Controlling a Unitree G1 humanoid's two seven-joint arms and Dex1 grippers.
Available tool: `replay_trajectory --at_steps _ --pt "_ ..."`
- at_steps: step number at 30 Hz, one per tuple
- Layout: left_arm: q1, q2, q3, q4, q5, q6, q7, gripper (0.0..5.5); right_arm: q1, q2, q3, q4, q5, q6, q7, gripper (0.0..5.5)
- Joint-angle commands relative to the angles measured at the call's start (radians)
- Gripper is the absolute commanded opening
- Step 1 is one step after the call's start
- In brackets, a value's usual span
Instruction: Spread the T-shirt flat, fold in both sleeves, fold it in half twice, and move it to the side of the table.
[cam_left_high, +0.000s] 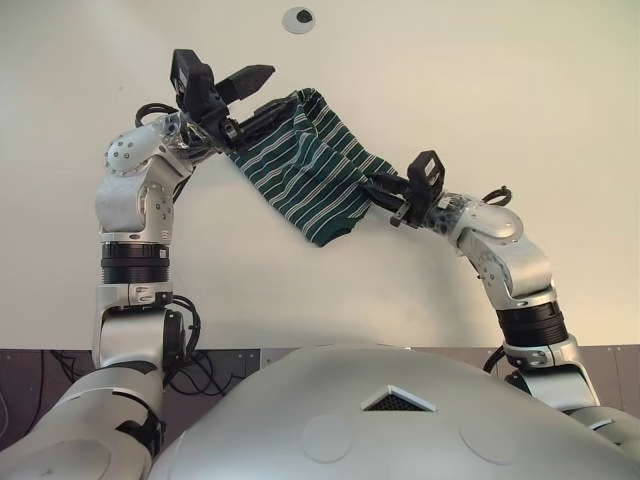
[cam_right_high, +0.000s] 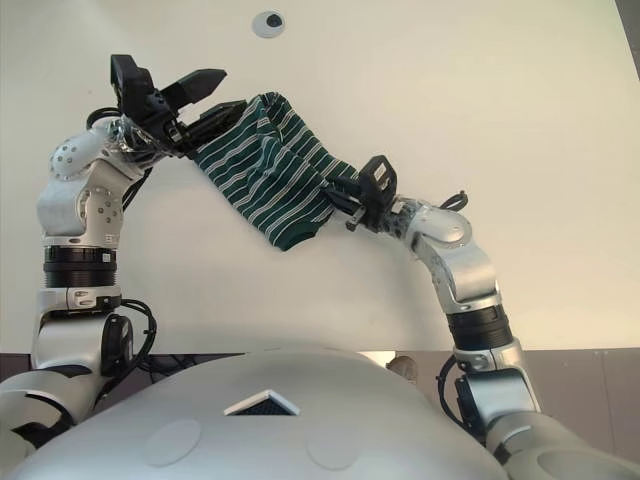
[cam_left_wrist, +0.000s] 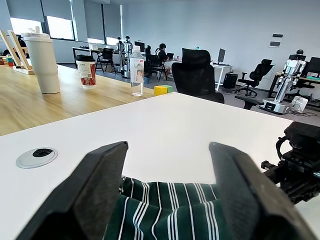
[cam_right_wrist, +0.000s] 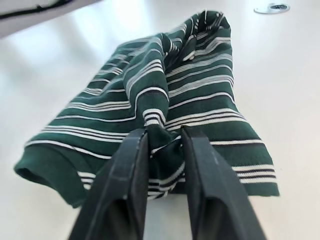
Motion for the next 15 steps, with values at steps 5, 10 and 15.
replay_trajectory --at_steps 5,10,15 --pt "0.017 -0.02 0.003 0.027 0.008 0.007 0.026 2.99 -0.022 0.046 -0.039 -0.028 0.044 0.016 -0.007 0.02" --pt "0.044 -0.022 -0.013 0.075 0.074 -0.049 0.055 2.99 -0.024 0.105 -0.172 -0.072 0.19 0.021 -0.045 0.02" --pt "0.014 -0.089 -0.051 0.188 0.193 -0.146 0.18 2.99 -0.066 0.16 -0.237 0.111 0.162 -0.04 -0.139 0.02"
